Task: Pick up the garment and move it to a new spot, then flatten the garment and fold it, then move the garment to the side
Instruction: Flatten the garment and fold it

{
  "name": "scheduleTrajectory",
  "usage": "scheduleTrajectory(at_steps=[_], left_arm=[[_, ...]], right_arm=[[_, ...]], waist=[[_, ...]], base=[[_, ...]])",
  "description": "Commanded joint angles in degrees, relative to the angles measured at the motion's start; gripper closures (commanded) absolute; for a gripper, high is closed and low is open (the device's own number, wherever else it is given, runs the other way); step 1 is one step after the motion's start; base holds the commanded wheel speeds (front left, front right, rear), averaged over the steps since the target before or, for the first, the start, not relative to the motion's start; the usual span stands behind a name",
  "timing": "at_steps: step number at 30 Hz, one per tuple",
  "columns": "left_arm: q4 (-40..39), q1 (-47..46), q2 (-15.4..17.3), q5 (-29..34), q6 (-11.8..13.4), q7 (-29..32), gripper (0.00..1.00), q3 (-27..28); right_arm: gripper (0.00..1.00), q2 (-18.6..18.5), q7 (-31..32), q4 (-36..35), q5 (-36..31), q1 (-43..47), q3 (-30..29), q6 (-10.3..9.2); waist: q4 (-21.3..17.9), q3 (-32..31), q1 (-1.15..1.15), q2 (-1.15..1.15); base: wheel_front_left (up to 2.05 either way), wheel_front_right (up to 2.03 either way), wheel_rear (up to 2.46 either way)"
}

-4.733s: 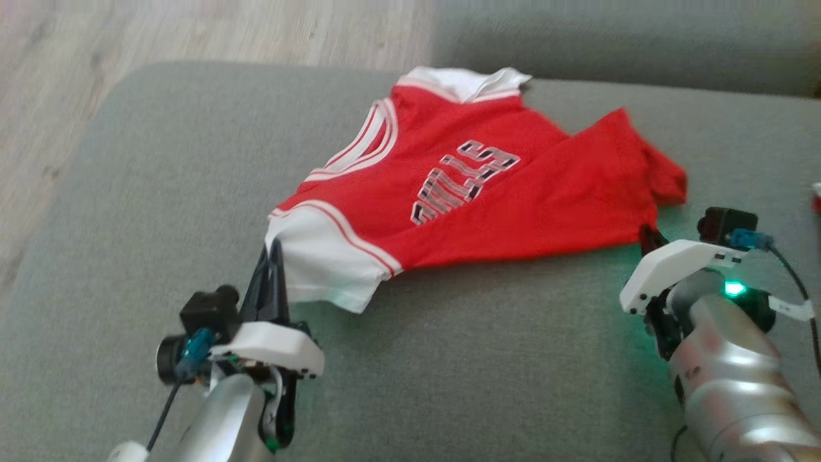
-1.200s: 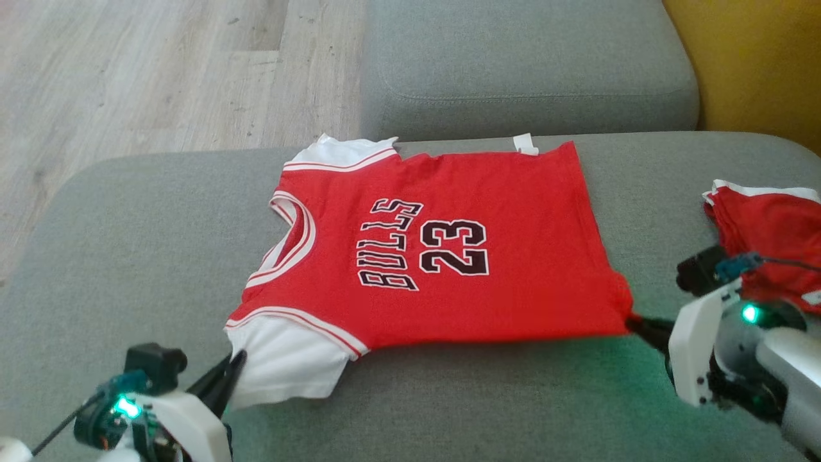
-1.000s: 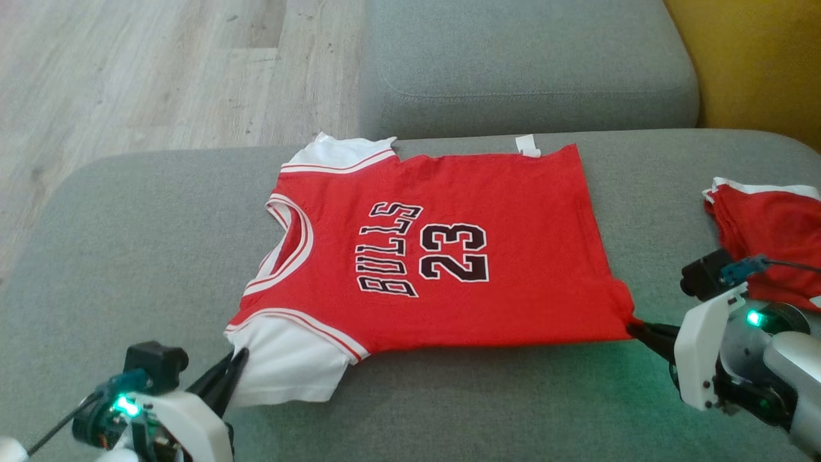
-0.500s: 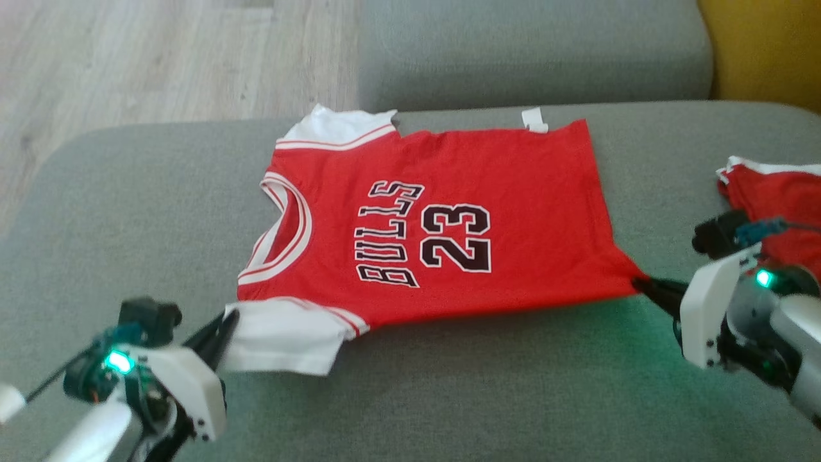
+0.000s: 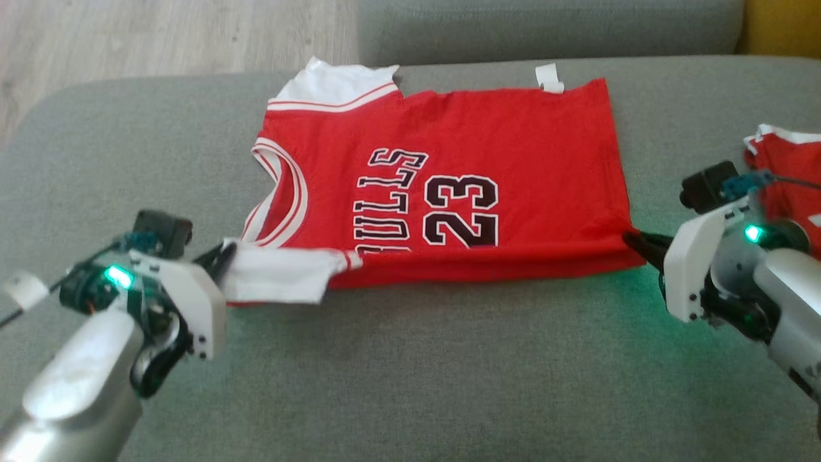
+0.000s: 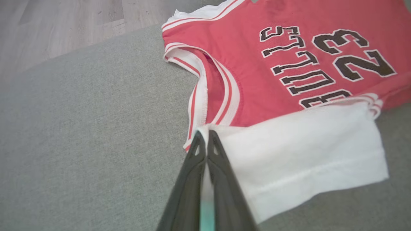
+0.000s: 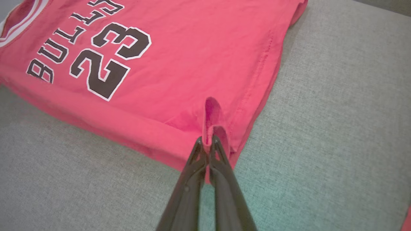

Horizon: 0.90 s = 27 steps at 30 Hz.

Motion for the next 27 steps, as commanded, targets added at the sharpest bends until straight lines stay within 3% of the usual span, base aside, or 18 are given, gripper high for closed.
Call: scheduleTrajectory(at_steps=[1, 14, 26, 27], left_arm=[[-0.54, -4.42, 1.76, 0.40, -0.28, 0.15, 1.00, 2.24], [9.64, -16.08, -0.47, 2.03, -2.10, 3.08, 1.00, -3.32], [14.95, -22.13, -1.63, -0.72, -2.30, 3.46, 1.00, -7.26], [15.49, -22.72, -1.67, -0.85, -2.30, 2.98, 1.00, -7.17]], right_arm=[[1.00, -0.67, -0.30, -0.44, -0.46, -1.58, -0.14, 0.17], [1.00, 3.03, -3.12, 4.86, -0.48, -6.69, 2.17, 0.17], [1.00, 5.24, -5.98, 8.59, 1.32, -11.03, 4.25, 0.17], [0.92, 5.45, -6.22, 9.05, 1.69, -11.31, 4.19, 0.17]], waist=[[-0.21, 0.78, -0.01, 0.00], [-2.12, 4.87, -0.01, 0.00], [-2.66, 7.42, -0.01, 0.00], [-2.71, 7.63, -0.01, 0.00]], base=[[0.00, 0.00, 0.00], [0.00, 0.00, 0.00], [0.00, 0.00, 0.00], [0.00, 0.00, 0.00]])
